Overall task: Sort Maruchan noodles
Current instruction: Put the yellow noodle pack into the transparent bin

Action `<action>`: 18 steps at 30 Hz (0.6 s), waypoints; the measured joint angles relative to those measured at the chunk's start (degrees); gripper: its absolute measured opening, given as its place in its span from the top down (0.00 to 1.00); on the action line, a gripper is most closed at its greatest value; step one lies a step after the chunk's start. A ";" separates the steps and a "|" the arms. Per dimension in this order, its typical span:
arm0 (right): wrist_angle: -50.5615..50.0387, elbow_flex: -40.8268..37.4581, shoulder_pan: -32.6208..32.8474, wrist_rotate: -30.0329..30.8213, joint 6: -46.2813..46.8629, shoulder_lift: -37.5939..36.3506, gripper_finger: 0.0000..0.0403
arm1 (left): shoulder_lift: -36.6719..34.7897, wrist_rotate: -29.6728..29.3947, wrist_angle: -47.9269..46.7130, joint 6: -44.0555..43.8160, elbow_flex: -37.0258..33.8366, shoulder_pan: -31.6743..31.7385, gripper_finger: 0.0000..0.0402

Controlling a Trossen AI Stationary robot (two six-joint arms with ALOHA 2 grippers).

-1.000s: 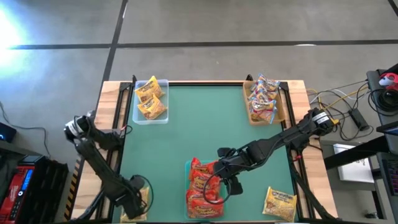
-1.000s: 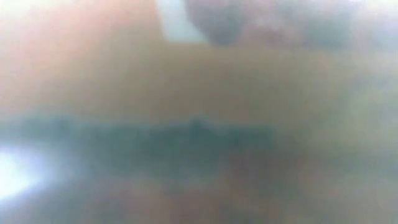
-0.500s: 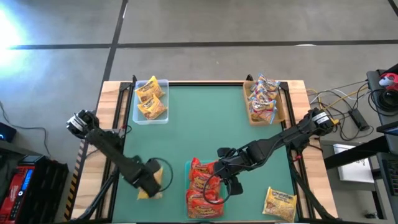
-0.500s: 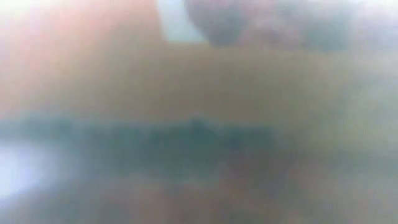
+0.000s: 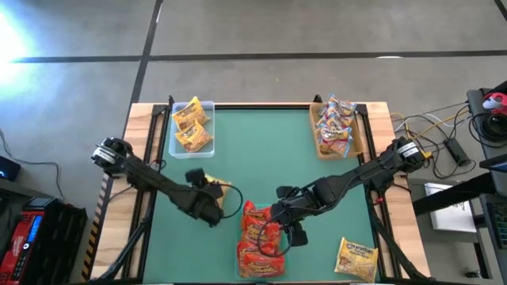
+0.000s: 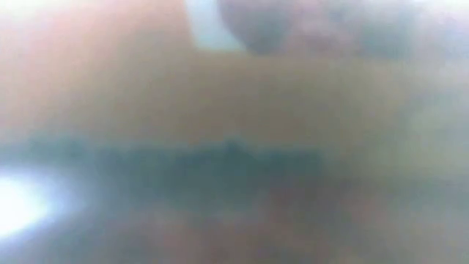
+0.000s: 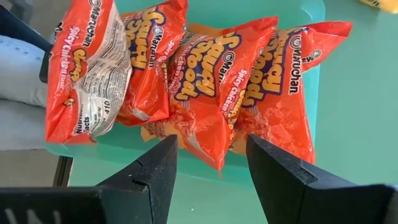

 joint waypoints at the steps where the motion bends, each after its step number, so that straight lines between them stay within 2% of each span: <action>1: 0.01 0.00 -0.11 -0.02 -0.24 0.00 0.55 | -0.44 1.00 0.04 -1.64 0.89 -0.30 0.59; 7: -0.07 0.00 -1.31 -0.02 -2.41 0.00 0.55 | -1.76 11.23 2.34 -16.52 6.41 -1.97 0.59; 12: -1.01 0.00 -2.34 0.05 -2.63 0.00 0.55 | -0.51 21.83 9.92 -18.75 5.15 -2.72 0.59; 15: -1.25 0.00 -2.60 0.07 -3.39 0.00 0.55 | 0.48 23.28 11.96 -18.42 3.99 -2.82 0.59; 18: -1.24 0.00 -2.73 0.05 -3.42 0.00 0.55 | 1.19 22.72 6.15 -19.28 3.84 -2.80 0.59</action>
